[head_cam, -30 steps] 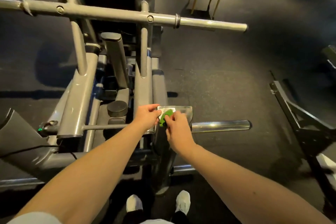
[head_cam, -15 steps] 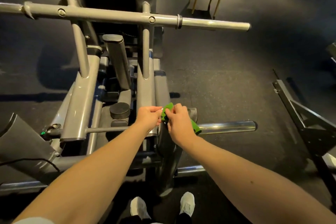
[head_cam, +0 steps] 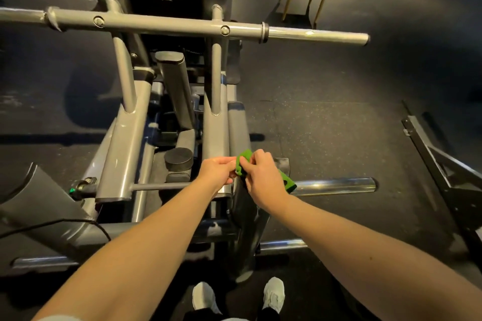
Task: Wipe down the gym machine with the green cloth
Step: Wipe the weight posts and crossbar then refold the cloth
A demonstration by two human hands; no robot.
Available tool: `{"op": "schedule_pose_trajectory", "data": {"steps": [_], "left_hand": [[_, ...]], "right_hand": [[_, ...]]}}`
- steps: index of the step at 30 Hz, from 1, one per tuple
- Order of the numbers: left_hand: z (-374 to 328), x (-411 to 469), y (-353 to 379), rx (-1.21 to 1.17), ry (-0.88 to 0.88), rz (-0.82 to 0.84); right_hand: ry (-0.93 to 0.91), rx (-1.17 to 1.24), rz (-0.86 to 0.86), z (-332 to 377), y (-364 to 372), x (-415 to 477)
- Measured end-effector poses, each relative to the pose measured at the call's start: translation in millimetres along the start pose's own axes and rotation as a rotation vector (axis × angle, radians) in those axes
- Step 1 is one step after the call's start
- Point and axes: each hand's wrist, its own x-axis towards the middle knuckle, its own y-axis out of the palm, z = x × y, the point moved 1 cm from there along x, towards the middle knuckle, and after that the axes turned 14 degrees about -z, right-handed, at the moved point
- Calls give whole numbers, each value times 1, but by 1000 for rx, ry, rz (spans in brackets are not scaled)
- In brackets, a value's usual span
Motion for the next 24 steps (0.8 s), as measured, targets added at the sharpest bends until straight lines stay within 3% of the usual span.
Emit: {"op": "schedule_pose_trajectory", "data": {"steps": [5, 8, 14, 20, 24], "left_hand": [[-4, -5, -2, 24, 29, -16], [-5, -13, 3, 87, 123, -38], [0, -25, 10, 205, 264, -98], [3, -30, 11, 205, 300, -111], [1, -34, 13, 212, 312, -119]], "right_hand": [[-116, 120, 146, -19, -18, -32], [37, 98, -34, -55, -24, -8], [252, 63, -108, -41, -12, -14], [123, 155, 70, -26, -17, -57], [171, 93, -105, -62, -20, -14]]}}
